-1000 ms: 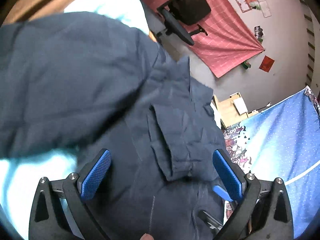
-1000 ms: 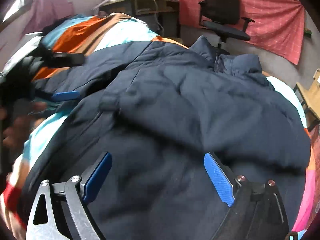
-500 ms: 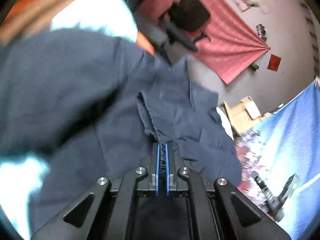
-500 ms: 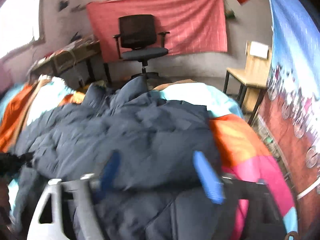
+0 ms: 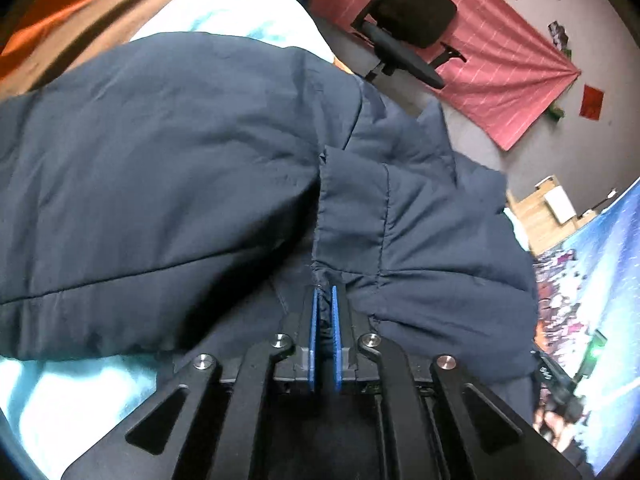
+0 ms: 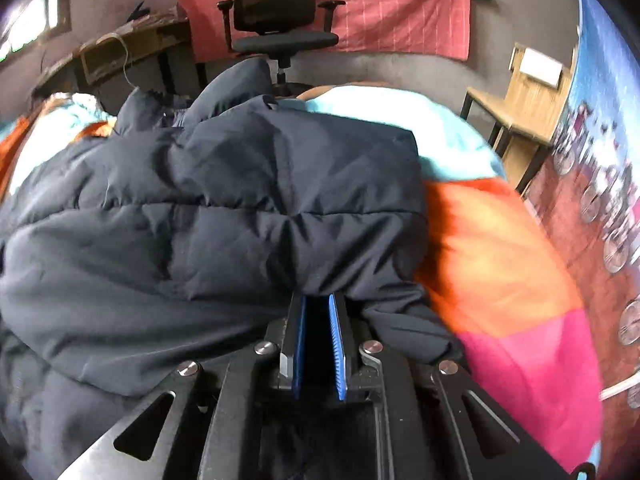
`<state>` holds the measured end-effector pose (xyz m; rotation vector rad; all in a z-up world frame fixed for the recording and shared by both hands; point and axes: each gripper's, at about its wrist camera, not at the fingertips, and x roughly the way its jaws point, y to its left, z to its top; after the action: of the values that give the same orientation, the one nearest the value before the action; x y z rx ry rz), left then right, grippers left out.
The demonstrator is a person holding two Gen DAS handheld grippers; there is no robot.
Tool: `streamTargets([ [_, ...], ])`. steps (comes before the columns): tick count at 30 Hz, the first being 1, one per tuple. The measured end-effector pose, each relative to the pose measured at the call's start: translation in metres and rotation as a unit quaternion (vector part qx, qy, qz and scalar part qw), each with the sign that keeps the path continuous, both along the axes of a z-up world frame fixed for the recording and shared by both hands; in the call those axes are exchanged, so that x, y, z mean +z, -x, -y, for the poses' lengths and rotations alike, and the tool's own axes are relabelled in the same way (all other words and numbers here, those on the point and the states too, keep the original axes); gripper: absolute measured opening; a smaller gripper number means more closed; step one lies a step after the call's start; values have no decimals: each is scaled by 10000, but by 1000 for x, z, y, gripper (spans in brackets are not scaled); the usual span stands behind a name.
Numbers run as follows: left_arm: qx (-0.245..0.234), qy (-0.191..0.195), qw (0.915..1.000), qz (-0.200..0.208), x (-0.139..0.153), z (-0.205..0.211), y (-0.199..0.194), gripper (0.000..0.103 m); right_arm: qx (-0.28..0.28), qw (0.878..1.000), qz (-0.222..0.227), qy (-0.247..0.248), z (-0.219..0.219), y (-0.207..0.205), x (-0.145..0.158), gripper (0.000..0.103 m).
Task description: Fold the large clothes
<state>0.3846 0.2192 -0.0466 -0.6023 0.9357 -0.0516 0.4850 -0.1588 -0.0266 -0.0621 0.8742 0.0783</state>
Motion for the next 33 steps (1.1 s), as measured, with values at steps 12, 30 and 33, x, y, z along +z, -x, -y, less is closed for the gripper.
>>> streamTargets([
  [12, 1532, -92, 9878, 255, 53, -106, 146, 51, 1806, 9803, 719, -346, -188, 21, 61, 66],
  [30, 3815, 193, 9234, 379, 7, -250, 247, 77, 2389, 9607, 1020, 979, -320, 28, -11, 66],
  [33, 4047, -10, 9142, 211, 2, -255, 242, 43, 2393, 9607, 1041, 948, -319, 28, -13, 66],
])
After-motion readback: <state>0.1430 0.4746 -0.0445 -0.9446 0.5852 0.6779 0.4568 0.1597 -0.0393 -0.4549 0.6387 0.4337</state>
